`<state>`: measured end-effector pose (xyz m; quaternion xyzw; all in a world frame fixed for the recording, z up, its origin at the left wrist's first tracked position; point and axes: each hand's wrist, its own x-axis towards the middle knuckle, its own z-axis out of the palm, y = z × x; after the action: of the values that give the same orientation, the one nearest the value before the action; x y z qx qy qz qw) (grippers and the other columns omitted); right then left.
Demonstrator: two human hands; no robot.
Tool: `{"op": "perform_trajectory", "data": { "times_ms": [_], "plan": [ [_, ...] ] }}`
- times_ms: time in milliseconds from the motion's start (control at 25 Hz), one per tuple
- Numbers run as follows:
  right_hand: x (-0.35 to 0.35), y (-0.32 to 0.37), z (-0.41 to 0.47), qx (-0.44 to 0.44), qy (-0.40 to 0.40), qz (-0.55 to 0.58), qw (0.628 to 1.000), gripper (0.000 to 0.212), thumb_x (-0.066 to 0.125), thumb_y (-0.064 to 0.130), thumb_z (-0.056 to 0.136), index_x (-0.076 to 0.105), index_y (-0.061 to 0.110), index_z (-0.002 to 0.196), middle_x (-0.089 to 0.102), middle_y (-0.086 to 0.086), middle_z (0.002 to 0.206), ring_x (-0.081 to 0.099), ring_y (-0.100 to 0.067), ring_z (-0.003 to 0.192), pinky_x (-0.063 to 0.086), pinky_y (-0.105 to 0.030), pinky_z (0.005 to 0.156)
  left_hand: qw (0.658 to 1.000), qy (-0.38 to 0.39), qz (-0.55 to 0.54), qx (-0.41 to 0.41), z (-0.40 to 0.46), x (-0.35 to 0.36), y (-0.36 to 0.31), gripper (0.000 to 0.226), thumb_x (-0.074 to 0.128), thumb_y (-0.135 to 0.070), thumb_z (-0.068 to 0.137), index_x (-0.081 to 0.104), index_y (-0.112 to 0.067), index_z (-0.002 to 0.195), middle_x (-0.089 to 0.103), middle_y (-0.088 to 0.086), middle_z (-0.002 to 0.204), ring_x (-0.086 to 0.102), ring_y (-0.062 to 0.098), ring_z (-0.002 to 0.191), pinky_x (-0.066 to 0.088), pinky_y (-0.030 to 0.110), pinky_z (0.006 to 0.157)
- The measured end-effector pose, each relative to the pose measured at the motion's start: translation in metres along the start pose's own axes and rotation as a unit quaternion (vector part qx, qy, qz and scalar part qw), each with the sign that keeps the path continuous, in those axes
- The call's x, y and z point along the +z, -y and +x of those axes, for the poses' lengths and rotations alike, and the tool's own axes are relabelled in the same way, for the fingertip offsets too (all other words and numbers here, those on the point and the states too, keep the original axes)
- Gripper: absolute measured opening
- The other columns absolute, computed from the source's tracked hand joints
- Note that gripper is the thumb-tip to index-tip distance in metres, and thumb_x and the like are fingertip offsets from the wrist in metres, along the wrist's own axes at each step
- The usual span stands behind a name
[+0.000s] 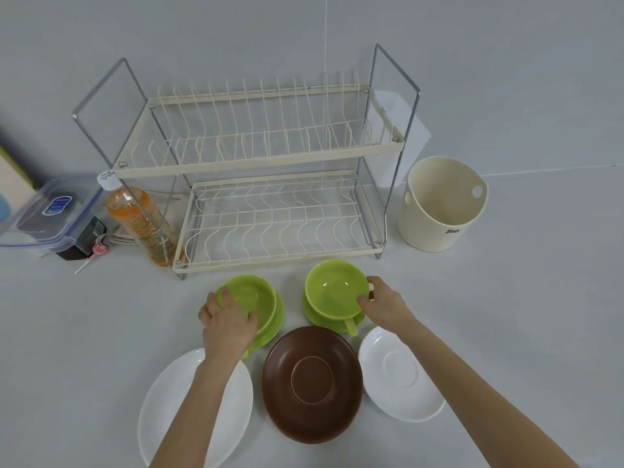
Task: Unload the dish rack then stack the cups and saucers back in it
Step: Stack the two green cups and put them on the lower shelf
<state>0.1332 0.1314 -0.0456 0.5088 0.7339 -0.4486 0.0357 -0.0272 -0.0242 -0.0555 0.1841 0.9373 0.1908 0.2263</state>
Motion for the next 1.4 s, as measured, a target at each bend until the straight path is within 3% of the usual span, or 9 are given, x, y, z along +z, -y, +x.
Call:
{"op": "perform_trajectory", "data": {
  "times_ms": [280, 440, 640, 840, 1080, 1240, 1400],
  "plan": [
    [0.007, -0.002, 0.014, 0.013, -0.006, 0.003, 1.000, 0.044, 0.038, 0.006, 0.087, 0.037, 0.007, 0.131, 0.054, -0.014, 0.094, 0.060, -0.041, 0.105, 0.047, -0.046, 0.096, 0.998, -0.028, -0.052, -0.006, 0.013, -0.001, 0.021, 0.062, 0.044, -0.001, 0.085, 0.019, -0.002, 0.142, 0.034, 0.028, 0.137, 0.042, 0.047, 0.119, 0.034, 0.046, 0.098],
    [0.008, -0.002, 0.014, 0.021, -0.010, 0.033, 0.999, 0.044, 0.037, 0.005, 0.086, 0.038, 0.007, 0.130, 0.054, -0.015, 0.095, 0.063, -0.041, 0.098, 0.049, -0.047, 0.094, 0.986, -0.046, -0.160, -0.022, 0.014, 0.004, 0.032, 0.063, 0.037, 0.009, 0.081, 0.027, -0.011, 0.140, 0.044, 0.026, 0.131, 0.046, 0.045, 0.115, 0.039, 0.046, 0.095],
    [0.009, -0.004, 0.014, 0.028, -0.025, 0.101, 0.994, 0.045, 0.037, 0.003, 0.087, 0.041, 0.009, 0.131, 0.054, -0.016, 0.097, 0.061, -0.033, 0.079, 0.055, -0.044, 0.086, 0.931, -0.009, -0.353, -0.094, 0.019, 0.001, 0.034, 0.052, 0.033, 0.011, 0.081, 0.042, -0.005, 0.130, 0.050, 0.017, 0.123, 0.050, 0.040, 0.113, 0.052, 0.045, 0.079],
    [0.000, -0.014, 0.009, 0.041, -0.034, 0.192, 0.980, 0.045, 0.036, 0.000, 0.088, 0.043, 0.010, 0.132, 0.056, -0.018, 0.097, 0.062, -0.034, 0.076, 0.056, -0.039, 0.077, 0.917, 0.012, -0.391, -0.081, 0.013, -0.004, 0.020, 0.053, 0.033, 0.012, 0.082, 0.043, -0.005, 0.130, 0.047, 0.014, 0.120, 0.046, 0.039, 0.119, 0.050, 0.043, 0.077],
    [-0.034, -0.035, 0.007, 0.047, -0.060, 0.267, 0.961, 0.043, 0.035, 0.000, 0.089, 0.045, 0.006, 0.130, 0.058, -0.022, 0.100, 0.064, -0.037, 0.082, 0.055, -0.043, 0.079, 0.904, 0.046, -0.423, -0.046, -0.004, 0.000, -0.019, 0.051, 0.032, 0.013, 0.083, 0.043, -0.005, 0.130, 0.045, 0.009, 0.116, 0.049, 0.031, 0.108, 0.050, 0.041, 0.073],
    [-0.066, -0.062, 0.005, 0.057, -0.087, 0.284, 0.953, 0.042, 0.036, 0.001, 0.089, 0.045, 0.008, 0.130, 0.058, -0.022, 0.104, 0.064, -0.038, 0.084, 0.055, -0.041, 0.078, 0.896, 0.079, -0.435, -0.037, -0.017, 0.022, -0.053, 0.051, 0.034, 0.012, 0.083, 0.044, -0.007, 0.129, 0.048, 0.014, 0.120, 0.052, 0.028, 0.100, 0.057, 0.024, 0.046],
    [-0.096, -0.097, 0.003, 0.076, -0.113, 0.280, 0.950, 0.043, 0.036, 0.002, 0.089, 0.046, 0.010, 0.131, 0.058, -0.021, 0.104, 0.064, -0.037, 0.083, 0.054, -0.041, 0.078, 0.883, 0.116, -0.453, -0.038, -0.029, 0.052, -0.084, 0.050, 0.037, 0.011, 0.084, 0.045, -0.009, 0.129, 0.048, 0.016, 0.128, 0.052, 0.029, 0.104, 0.057, 0.024, 0.045]
  ]
}}
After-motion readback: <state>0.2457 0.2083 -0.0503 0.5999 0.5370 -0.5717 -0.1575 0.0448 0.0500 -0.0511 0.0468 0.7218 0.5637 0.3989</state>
